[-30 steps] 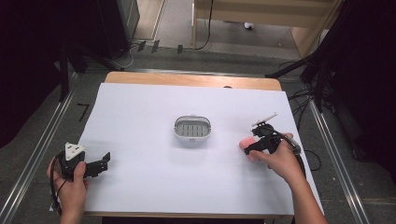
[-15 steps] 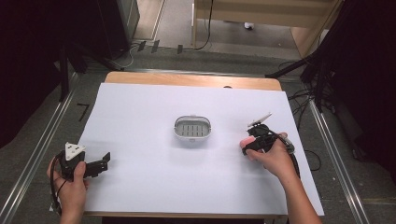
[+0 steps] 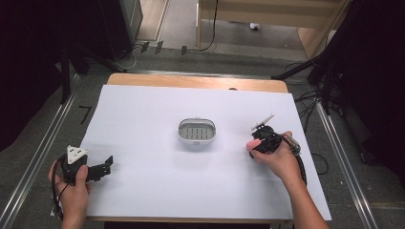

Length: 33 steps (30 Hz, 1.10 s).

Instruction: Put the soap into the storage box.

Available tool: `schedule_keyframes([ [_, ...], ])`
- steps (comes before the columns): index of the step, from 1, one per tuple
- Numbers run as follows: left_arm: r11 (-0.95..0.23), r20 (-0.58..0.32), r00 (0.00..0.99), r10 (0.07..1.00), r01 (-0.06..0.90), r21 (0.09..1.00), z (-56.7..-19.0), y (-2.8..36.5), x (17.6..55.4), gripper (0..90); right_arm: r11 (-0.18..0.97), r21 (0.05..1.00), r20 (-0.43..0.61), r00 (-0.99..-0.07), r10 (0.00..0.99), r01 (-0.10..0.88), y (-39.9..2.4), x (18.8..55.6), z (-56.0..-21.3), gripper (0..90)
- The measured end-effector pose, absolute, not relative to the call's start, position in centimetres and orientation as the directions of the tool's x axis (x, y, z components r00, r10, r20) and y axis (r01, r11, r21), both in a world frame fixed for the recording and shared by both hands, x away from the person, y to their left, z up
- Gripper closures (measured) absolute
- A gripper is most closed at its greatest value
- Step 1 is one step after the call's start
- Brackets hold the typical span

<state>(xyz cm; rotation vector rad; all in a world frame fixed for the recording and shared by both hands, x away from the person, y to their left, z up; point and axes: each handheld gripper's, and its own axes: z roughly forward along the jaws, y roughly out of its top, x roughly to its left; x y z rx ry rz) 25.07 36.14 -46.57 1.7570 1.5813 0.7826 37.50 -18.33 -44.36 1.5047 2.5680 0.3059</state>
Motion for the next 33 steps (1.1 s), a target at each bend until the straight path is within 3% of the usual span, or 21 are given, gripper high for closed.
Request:
schedule_keyframes([
  [8,-0.07,0.012,0.098,0.995,0.613,0.787,-46.6,36.1,25.1,0.1,0.506,0.293,0.023,-0.535,0.844,0.811,-18.6,37.6,-42.9,38.8],
  [16,-0.068,0.011,0.095,0.995,0.614,0.786,-46.6,36.2,25.1,0.1,0.617,0.303,-0.01,-0.645,0.764,0.726,-17.4,37.5,-41.5,38.8],
  [33,-0.062,0.005,0.094,0.996,0.614,0.787,-46.6,36.2,25.1,0.1,0.746,0.328,-0.038,-0.781,0.624,0.58,-14.6,38.2,-40.0,38.8],
])
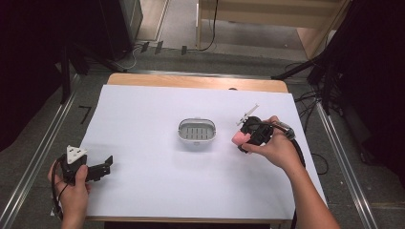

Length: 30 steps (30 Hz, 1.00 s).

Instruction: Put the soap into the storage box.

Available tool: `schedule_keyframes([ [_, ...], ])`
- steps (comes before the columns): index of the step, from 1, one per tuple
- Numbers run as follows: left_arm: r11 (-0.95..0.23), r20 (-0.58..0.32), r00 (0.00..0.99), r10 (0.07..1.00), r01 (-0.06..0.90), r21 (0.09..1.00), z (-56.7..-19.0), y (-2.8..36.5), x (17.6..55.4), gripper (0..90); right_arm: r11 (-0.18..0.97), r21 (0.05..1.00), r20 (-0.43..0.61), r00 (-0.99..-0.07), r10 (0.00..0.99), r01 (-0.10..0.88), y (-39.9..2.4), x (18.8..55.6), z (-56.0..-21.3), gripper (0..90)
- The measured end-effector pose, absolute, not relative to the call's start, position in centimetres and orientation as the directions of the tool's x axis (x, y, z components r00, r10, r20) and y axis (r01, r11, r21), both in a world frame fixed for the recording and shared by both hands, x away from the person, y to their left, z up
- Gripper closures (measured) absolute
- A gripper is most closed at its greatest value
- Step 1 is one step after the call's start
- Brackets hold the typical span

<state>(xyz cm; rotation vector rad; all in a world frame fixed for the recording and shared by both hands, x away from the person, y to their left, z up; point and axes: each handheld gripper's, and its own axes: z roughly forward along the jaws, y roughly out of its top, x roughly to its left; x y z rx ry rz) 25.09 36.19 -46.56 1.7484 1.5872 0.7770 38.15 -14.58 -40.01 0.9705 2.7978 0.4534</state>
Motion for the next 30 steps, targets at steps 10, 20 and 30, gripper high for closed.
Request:
schedule_keyframes([
  [10,-0.061,0.003,0.096,0.995,0.614,0.787,-46.6,36.2,25.1,0.1,0.798,0.351,-0.057,-0.84,0.54,0.49,-13.0,38.7,-38.9,38.8],
  [20,-0.06,0.001,0.096,0.995,0.615,0.786,-46.5,36.3,25.1,0.1,0.839,0.364,-0.078,-0.885,0.46,0.404,-11.3,39.1,-38.1,38.8],
  [30,-0.058,-0.003,0.098,0.995,0.615,0.786,-46.5,36.3,25.1,0.1,0.862,0.375,-0.094,-0.911,0.401,0.341,-9.9,39.5,-37.4,38.8],
])
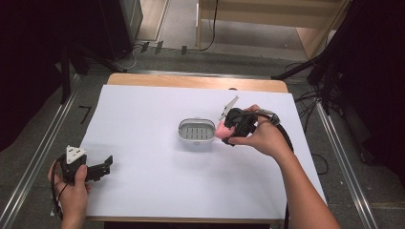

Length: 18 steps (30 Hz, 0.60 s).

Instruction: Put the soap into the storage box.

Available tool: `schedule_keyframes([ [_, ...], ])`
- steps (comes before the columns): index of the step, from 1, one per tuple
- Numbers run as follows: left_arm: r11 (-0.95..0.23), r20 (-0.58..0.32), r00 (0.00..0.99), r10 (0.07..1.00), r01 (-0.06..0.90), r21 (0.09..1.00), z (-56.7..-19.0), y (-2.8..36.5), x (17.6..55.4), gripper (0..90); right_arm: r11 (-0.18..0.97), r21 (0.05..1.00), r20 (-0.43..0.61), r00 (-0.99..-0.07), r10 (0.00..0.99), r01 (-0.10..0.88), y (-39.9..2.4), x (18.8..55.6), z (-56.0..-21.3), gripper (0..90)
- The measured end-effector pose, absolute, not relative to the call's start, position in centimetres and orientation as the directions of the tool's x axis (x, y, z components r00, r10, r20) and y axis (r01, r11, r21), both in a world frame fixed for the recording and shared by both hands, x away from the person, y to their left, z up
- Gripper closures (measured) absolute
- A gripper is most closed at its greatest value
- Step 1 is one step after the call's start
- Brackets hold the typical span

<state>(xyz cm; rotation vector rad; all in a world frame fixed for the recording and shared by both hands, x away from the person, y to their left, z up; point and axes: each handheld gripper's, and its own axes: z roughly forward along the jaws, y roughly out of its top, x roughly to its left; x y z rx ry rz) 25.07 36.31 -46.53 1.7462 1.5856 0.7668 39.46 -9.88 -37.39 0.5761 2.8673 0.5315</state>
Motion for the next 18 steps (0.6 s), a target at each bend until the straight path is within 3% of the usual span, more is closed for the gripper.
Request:
schedule_keyframes([
  [18,-0.052,-0.009,0.095,0.995,0.614,0.788,-46.5,36.3,25.1,0.1,0.899,0.382,-0.136,-0.949,0.284,0.215,-7.0,40.0,-36.7,38.8],
])
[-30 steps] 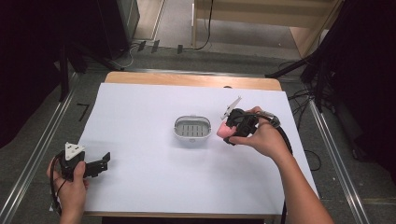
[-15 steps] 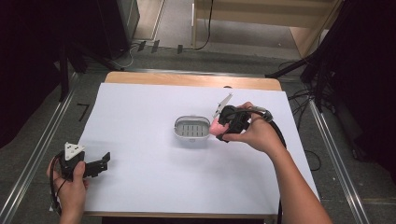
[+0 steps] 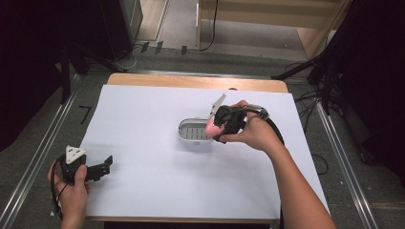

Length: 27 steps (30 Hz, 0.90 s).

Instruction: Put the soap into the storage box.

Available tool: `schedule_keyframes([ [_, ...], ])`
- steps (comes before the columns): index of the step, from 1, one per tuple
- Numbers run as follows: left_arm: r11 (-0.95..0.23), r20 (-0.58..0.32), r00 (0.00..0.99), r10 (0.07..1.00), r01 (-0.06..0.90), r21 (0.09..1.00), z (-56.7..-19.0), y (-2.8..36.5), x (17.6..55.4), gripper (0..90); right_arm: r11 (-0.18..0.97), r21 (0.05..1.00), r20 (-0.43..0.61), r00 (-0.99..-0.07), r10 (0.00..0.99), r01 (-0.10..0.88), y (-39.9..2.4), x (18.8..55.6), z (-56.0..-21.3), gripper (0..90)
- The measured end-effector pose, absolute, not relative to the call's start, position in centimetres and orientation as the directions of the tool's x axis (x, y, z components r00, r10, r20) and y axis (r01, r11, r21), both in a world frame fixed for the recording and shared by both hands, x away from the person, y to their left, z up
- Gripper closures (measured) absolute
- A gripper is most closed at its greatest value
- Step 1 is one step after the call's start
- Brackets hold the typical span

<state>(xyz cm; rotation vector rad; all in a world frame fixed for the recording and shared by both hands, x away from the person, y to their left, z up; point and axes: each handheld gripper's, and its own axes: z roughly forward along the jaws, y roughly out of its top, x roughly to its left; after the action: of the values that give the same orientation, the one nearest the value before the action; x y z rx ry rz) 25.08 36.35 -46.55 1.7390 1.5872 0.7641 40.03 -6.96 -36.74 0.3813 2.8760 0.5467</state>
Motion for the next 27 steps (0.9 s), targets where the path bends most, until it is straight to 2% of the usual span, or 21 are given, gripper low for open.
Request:
schedule_keyframes([
  [6,-0.051,-0.009,0.094,0.995,0.613,0.788,-46.5,36.4,25.1,0.1,0.909,0.382,-0.147,-0.961,0.235,0.164,-5.8,40.4,-36.9,38.8],
  [27,-0.046,-0.015,0.094,0.995,0.612,0.79,-46.5,36.4,25.0,0.1,0.92,0.381,-0.155,-0.974,0.164,0.094,-3.0,41.3,-37.2,38.8],
])
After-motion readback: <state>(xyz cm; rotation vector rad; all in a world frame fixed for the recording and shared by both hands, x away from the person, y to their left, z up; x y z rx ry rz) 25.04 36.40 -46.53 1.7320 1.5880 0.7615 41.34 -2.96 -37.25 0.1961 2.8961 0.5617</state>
